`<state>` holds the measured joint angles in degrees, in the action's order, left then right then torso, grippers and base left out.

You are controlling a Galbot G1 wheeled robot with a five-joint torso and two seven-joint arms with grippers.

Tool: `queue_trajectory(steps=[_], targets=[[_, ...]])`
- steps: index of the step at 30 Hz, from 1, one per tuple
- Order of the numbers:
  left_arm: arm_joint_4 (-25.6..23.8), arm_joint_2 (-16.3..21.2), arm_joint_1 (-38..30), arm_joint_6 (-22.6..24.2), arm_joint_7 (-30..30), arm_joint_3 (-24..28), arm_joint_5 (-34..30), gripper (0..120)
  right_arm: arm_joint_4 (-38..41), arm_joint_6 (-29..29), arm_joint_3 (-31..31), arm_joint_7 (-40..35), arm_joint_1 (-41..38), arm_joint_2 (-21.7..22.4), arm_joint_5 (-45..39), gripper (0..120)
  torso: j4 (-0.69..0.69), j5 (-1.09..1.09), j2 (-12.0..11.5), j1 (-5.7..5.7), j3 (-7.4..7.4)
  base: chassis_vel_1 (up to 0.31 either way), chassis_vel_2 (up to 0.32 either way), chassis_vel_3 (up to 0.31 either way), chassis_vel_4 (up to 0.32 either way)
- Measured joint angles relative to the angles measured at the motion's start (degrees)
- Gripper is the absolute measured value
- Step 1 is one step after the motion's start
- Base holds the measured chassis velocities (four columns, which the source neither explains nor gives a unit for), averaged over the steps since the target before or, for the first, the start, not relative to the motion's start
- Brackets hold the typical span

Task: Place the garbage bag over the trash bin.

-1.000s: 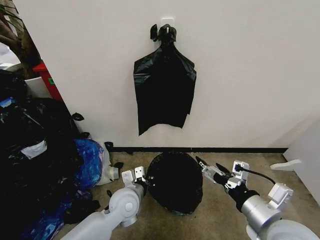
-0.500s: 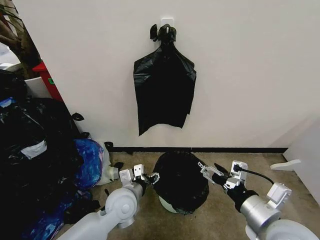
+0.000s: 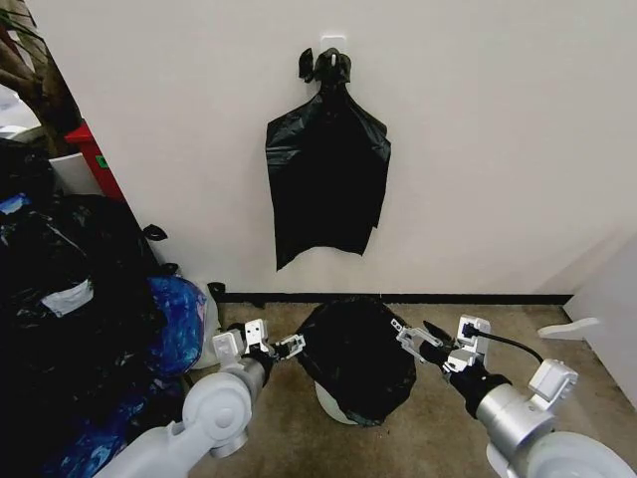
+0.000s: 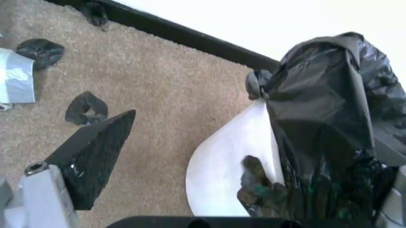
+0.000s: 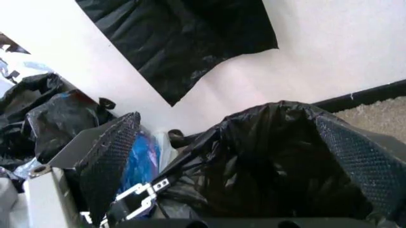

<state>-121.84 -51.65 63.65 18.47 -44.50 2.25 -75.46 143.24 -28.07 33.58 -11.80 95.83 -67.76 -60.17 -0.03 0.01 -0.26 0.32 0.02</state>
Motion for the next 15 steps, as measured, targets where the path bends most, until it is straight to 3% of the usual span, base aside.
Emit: queue_trajectory(steps=[15], targets=[[2.6,-0.4,-0.4,5.5,6.5,-0.1,0.2,100,0.0,-0.1,0.2,-0.1,1.4,-0.2,-0.1,100,-0.01,-0.01,0.0,-0.01,0.00,0.000,0.000,0.000,0.000]])
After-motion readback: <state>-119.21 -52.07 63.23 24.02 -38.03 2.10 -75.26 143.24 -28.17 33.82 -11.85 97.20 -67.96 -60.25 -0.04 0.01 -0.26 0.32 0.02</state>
